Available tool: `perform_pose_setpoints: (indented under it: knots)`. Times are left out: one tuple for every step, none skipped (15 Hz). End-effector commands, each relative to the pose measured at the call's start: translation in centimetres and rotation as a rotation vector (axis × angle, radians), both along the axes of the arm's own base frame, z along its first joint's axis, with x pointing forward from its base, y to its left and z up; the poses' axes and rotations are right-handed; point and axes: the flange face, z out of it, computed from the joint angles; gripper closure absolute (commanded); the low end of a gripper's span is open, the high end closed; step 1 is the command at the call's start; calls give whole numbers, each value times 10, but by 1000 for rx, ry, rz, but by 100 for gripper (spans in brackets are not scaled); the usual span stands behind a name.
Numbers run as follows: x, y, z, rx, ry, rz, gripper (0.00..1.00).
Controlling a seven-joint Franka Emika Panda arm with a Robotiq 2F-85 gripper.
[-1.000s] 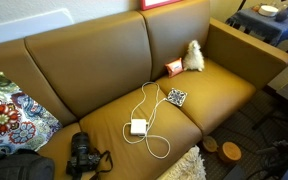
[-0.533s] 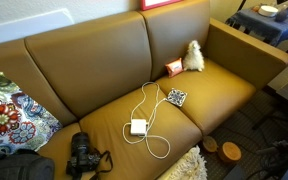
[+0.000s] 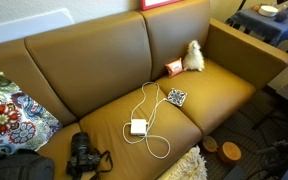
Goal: Pick up the pillow
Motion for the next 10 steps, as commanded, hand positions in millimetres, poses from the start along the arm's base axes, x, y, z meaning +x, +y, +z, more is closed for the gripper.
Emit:
perform_pose_setpoints:
  knots:
    - [0, 0, 0, 0, 0, 0, 55]
    - [0, 0, 0, 0, 0, 0, 55]
    - [0, 0, 0, 0, 0, 0, 55]
    - [0, 0, 0, 0, 0, 0, 55]
    - [0, 0, 0, 0, 0, 0, 55]
    - [0, 0, 0, 0, 0, 0, 55]
    - [0, 0, 0, 0, 0, 0, 55]
    - [0, 0, 0, 0, 0, 0, 55]
    - [0, 0, 0, 0, 0, 0, 55]
    - [0, 0, 0, 0, 0, 0, 55]
